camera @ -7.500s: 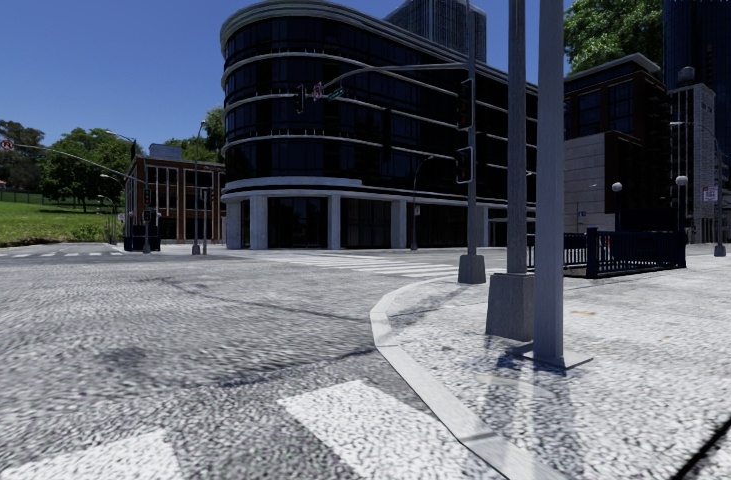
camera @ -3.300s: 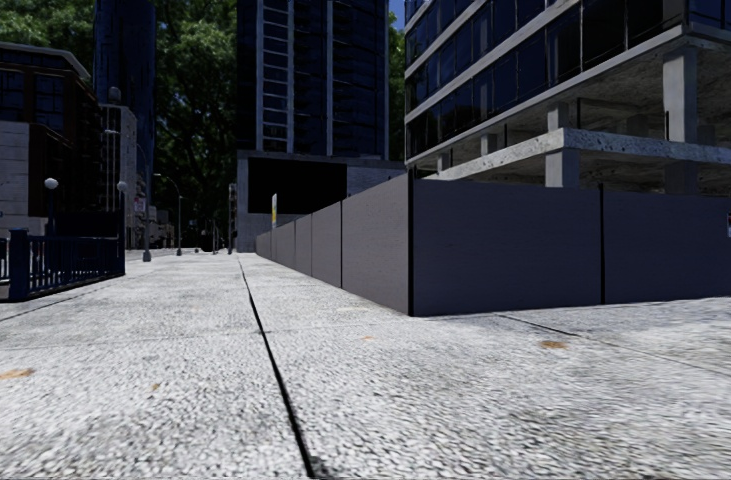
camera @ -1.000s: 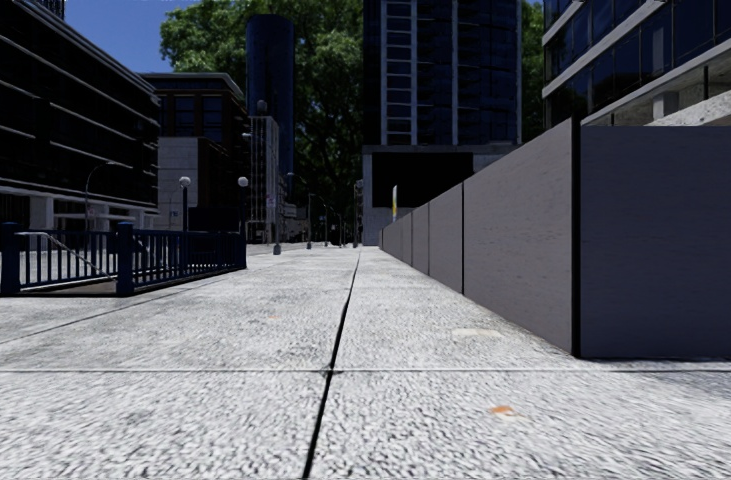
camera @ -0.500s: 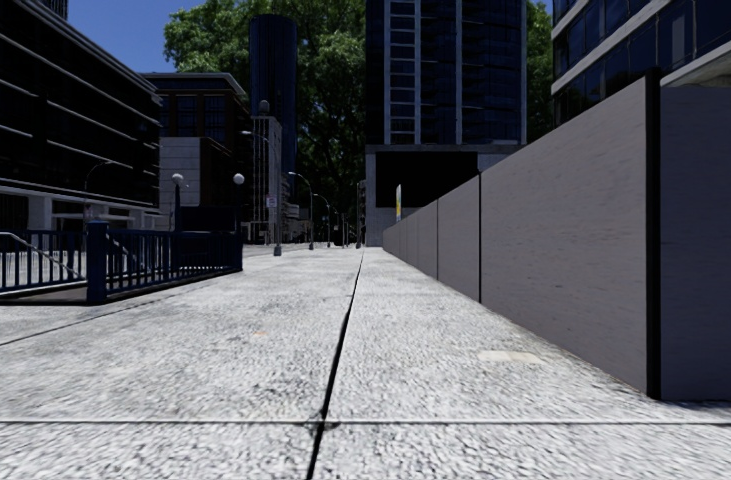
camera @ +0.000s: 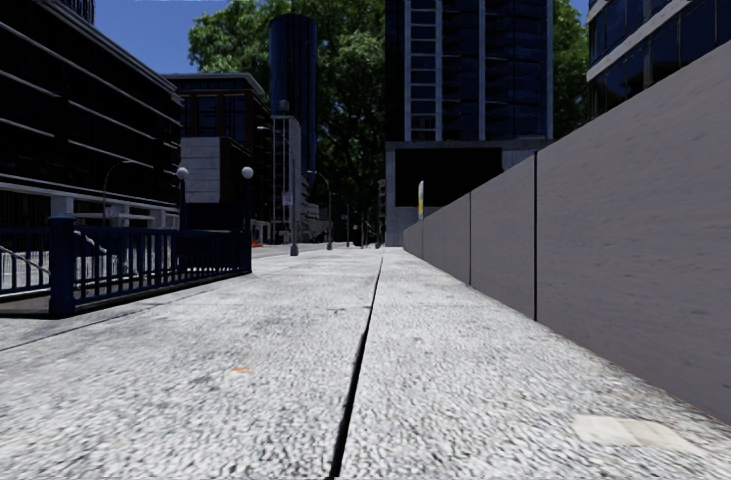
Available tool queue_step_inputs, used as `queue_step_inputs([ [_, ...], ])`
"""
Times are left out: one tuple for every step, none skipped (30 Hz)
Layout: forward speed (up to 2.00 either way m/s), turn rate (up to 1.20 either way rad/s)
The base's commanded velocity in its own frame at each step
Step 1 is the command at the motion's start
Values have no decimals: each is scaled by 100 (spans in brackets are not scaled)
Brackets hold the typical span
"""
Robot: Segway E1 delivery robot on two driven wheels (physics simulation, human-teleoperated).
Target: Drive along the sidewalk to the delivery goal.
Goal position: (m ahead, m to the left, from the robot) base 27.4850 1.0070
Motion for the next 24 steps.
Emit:
queue_step_inputs([
  [200,34],
  [200,34],
  [200,32],
  [200,32],
  [200,26],
  [200,7],
  [200,0],
  [200,0],
  [200,0],
  [200,0],
  [200,0],
  [200,0],
  [200,0],
  [200,0],
  [200,0],
  [200,0],
  [200,0],
  [200,0],
  [200,0],
  [200,0],
  [200,0],
  [200,0],
  [200,0],
  [200,0],
])
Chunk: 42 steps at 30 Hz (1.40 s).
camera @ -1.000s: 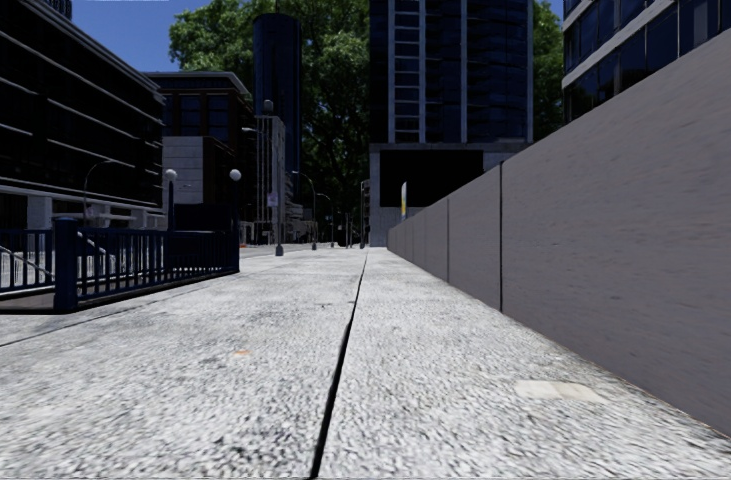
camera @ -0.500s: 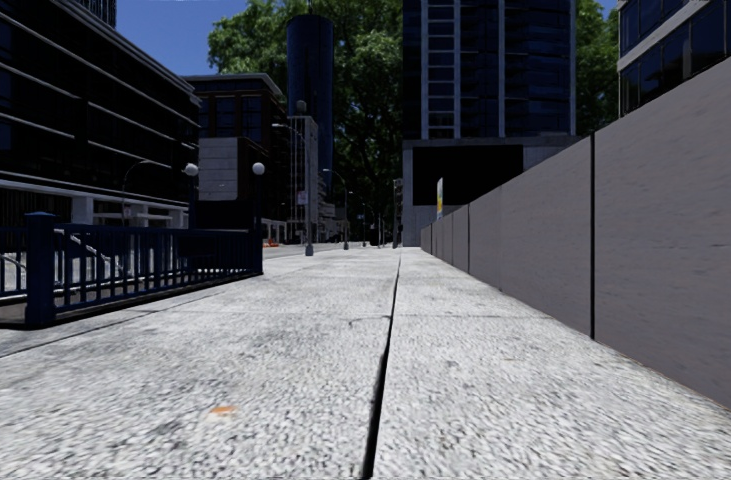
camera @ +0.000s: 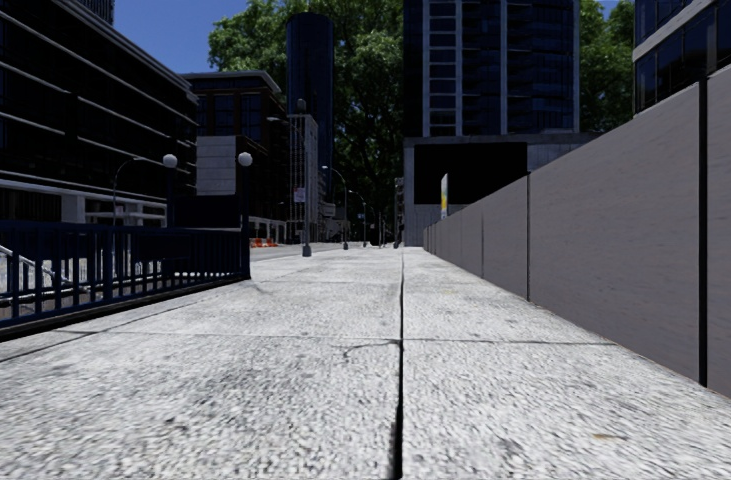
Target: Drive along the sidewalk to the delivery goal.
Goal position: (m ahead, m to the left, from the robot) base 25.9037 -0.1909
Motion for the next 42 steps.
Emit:
queue_step_inputs([
  [200,0],
  [200,0],
  [200,0],
  [200,0],
  [200,0],
  [200,0],
  [200,0],
  [200,0],
  [200,0],
  [200,0],
  [200,0],
  [200,0],
  [200,0],
  [200,0],
  [200,0],
  [200,0],
  [200,0],
  [200,0],
  [200,0],
  [200,0],
  [200,0],
  [200,0],
  [200,0],
  [200,0],
  [200,0],
  [200,0],
  [200,0],
  [200,0],
  [200,0],
  [200,0],
  [200,0],
  [200,0],
  [200,0],
  [200,0],
  [200,0],
  [200,0],
  [200,0],
  [200,0],
  [200,0],
  [200,0],
  [200,0],
  [200,0],
])
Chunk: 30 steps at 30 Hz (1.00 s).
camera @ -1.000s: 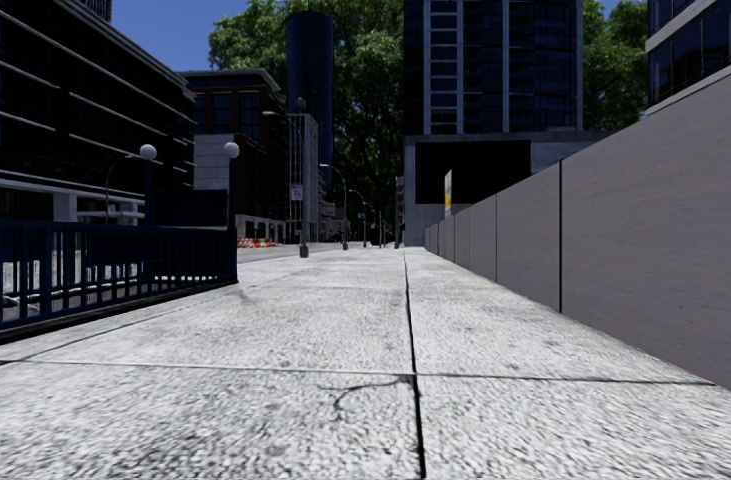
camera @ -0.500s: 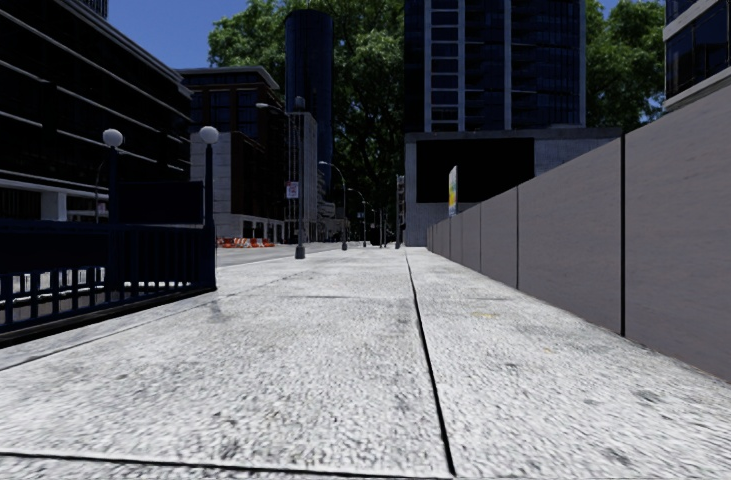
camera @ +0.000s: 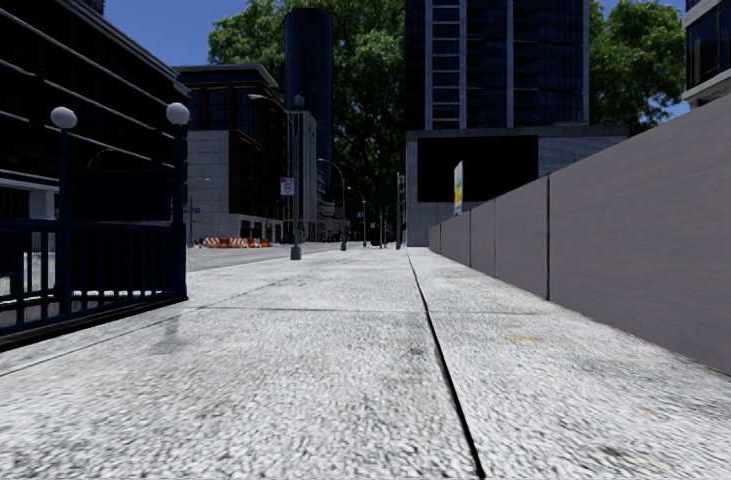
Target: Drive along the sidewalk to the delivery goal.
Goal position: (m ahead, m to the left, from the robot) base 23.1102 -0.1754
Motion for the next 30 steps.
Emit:
queue_step_inputs([
  [200,0],
  [200,0],
  [200,0],
  [200,0],
  [200,0],
  [200,0],
  [200,0],
  [200,0],
  [200,0],
  [200,0],
  [200,0],
  [200,0],
  [200,0],
  [200,0],
  [200,0],
  [200,0],
  [200,0],
  [200,0],
  [200,0],
  [200,0],
  [200,0],
  [200,0],
  [200,0],
  [200,0],
  [200,0],
  [200,0],
  [200,0],
  [200,0],
  [200,0],
  [200,0],
])
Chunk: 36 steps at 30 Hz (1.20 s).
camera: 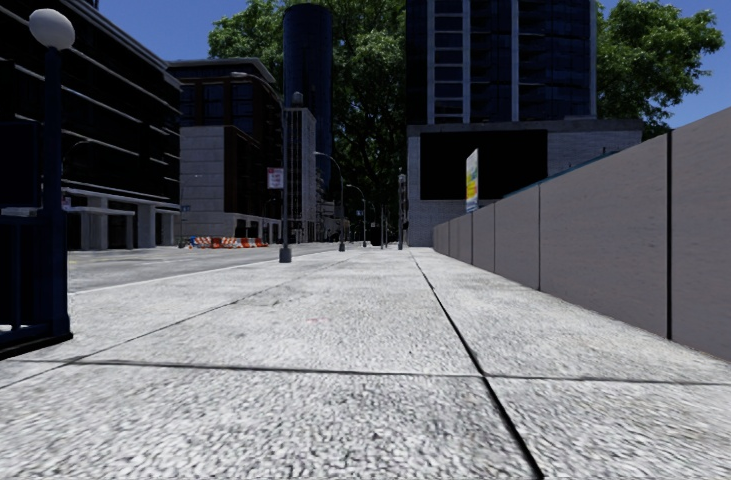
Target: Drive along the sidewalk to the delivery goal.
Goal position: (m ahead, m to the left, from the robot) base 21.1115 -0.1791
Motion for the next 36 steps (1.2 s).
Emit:
queue_step_inputs([
  [200,0],
  [200,0],
  [196,0],
  [193,0],
  [193,0],
  [192,0],
  [191,0],
  [191,0],
  [191,0],
  [191,0],
  [191,0],
  [192,0],
  [192,0],
  [193,0],
  [194,0],
  [194,0],
  [194,0],
  [194,0],
  [194,0],
  [194,0],
  [194,0],
  [195,0],
  [196,0],
  [196,0],
  [196,0],
  [196,0],
  [196,0],
  [196,0],
  [197,0],
  [197,0],
  [197,35],
  [197,43],
  [197,46],
  [197,46],
  [197,36],
  [197,0],
])
